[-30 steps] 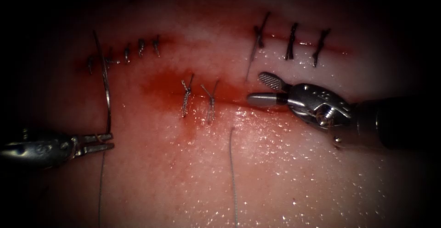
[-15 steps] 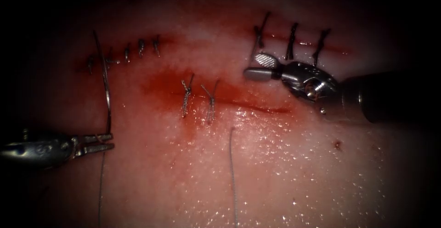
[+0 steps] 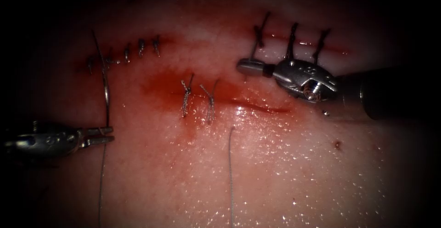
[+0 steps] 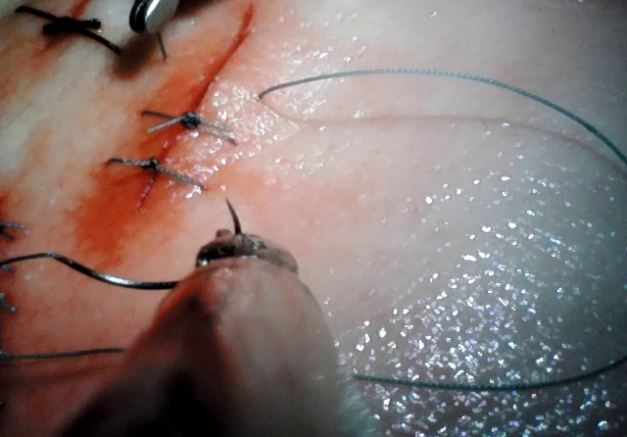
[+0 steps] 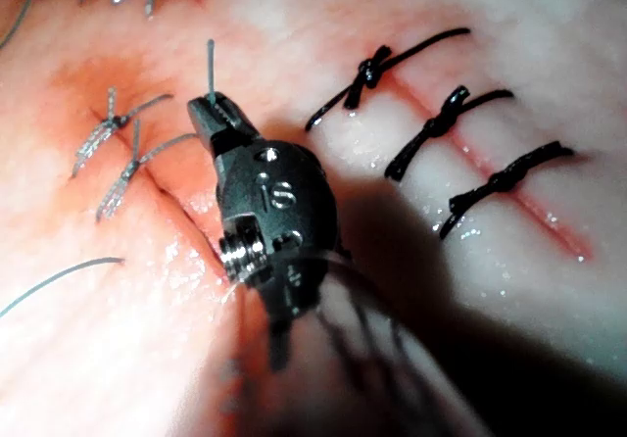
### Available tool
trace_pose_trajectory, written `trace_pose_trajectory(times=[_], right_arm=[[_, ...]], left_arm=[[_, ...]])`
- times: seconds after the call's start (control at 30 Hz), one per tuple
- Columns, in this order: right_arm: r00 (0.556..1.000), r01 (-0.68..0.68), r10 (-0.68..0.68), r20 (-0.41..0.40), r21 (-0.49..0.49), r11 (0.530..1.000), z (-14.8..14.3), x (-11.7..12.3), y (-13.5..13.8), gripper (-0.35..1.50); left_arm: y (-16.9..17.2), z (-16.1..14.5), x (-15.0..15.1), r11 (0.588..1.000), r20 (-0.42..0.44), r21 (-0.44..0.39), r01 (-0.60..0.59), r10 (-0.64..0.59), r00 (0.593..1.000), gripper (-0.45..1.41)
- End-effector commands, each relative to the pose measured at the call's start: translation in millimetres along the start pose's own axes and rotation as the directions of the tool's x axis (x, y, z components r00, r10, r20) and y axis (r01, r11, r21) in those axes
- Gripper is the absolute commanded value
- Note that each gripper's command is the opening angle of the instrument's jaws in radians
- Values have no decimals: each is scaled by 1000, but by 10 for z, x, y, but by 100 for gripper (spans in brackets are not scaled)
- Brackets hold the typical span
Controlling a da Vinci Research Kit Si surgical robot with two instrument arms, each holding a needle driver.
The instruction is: Wound Closure
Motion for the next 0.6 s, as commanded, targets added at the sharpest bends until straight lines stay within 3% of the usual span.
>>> trace_pose_trajectory(times=[0.03,0.23,0.3,0.33,0.37,0.4,0.47,0.5,0.6], right_arm=[[1000,0,0,-2,4,1000,6,-9,-3,-35],[1000,5,-5,-5,2,1000,6,-9,-3,-35],[1000,4,-4,-25,5,1000,6,-8,-2,19],[1000,4,-4,-25,5,1000,6,-8,-2,19],[999,4,-4,-37,7,1000,6,-7,-2,57],[999,4,-4,-37,7,1000,6,-7,-2,57],[999,16,-16,-39,8,1000,5,-7,-2,99],[999,17,-16,-39,9,1000,5,-8,-2,113],[999,23,-23,-38,14,1000,1,-9,-3,118]], left_arm=[[6,4,-1,1000,1,-5,2,-2,1000,-45],[4,2,1,1000,16,10,14,-14,1000,-45],[1,2,-1,1000,23,19,14,-14,1000,-45],[1,2,-1,1000,23,19,14,-14,1000,-45],[-1,-5,-4,1000,28,20,11,-12,1000,-45],[-1,-5,-4,1000,28,20,11,-12,1000,-45],[-1,-13,-12,1000,28,15,4,-4,1000,-45],[-2,-17,-19,1000,33,21,-3,3,999,-45],[-3,-19,-37,1000,35,26,18,-19,999,-45]])
